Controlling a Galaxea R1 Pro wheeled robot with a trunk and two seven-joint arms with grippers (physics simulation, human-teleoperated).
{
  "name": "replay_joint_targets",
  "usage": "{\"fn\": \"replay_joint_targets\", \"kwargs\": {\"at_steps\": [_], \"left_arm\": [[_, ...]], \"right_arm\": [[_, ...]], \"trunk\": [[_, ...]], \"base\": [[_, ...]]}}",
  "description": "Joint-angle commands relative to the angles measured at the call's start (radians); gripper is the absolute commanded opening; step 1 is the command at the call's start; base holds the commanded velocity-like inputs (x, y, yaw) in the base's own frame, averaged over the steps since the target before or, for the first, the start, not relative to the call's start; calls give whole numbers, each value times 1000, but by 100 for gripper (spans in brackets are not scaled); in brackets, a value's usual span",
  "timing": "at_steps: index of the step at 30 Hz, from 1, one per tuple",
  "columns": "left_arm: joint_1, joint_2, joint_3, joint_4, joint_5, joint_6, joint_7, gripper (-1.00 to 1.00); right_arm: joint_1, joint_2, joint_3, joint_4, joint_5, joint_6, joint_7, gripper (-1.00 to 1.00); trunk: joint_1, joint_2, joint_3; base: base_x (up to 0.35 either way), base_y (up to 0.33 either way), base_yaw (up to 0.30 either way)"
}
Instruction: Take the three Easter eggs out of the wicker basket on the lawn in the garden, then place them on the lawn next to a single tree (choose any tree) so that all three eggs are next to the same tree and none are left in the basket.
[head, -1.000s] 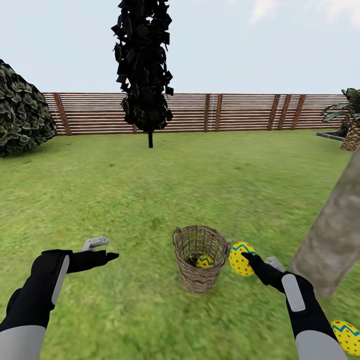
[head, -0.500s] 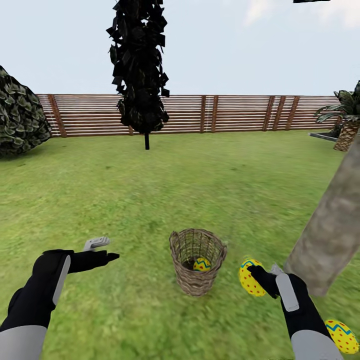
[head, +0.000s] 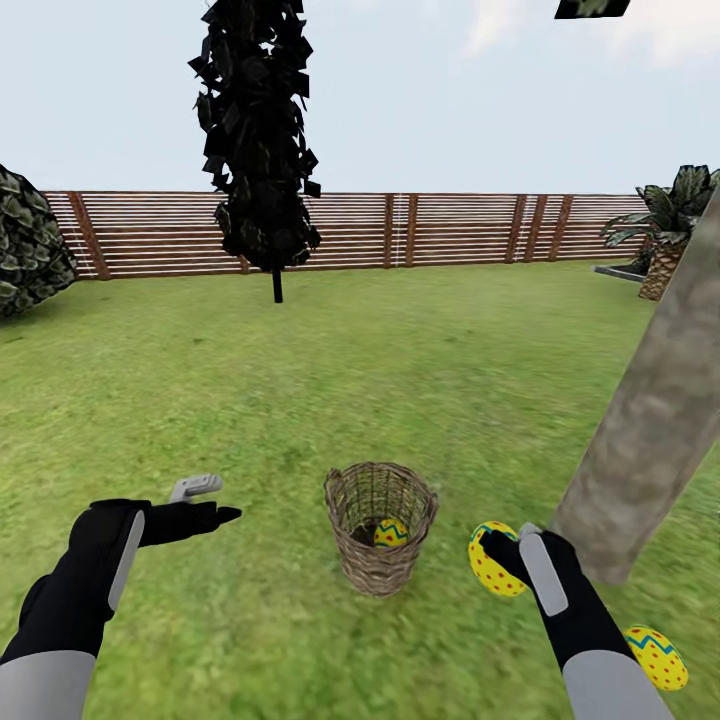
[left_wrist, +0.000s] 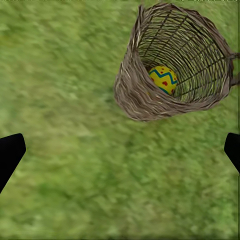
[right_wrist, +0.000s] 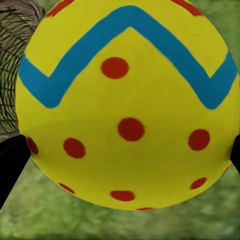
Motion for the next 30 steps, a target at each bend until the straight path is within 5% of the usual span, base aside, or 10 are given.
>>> {"fn": "replay_joint_targets", "kwargs": {"at_steps": [1,7,30], "left_arm": [[-1,0,1,-1,-7,3,-8,100],[-1,0,1,-4,-6,2,-8,100],[0,-11,-2,-5,-7,-7,-8,100]], "right_arm": [[-1,1,0,-2,-11,2,-8,-100],[-1,1,3,-1,-11,1,-5,-100],[-1,0,-1,24,-13,-11,-5,-100]], "trunk": [[0,-1,-1],[0,-1,-1],[0,-1,-1]], "base": [[-5,0,-2],[-168,-69,-73],[-74,-159,-277]]}}
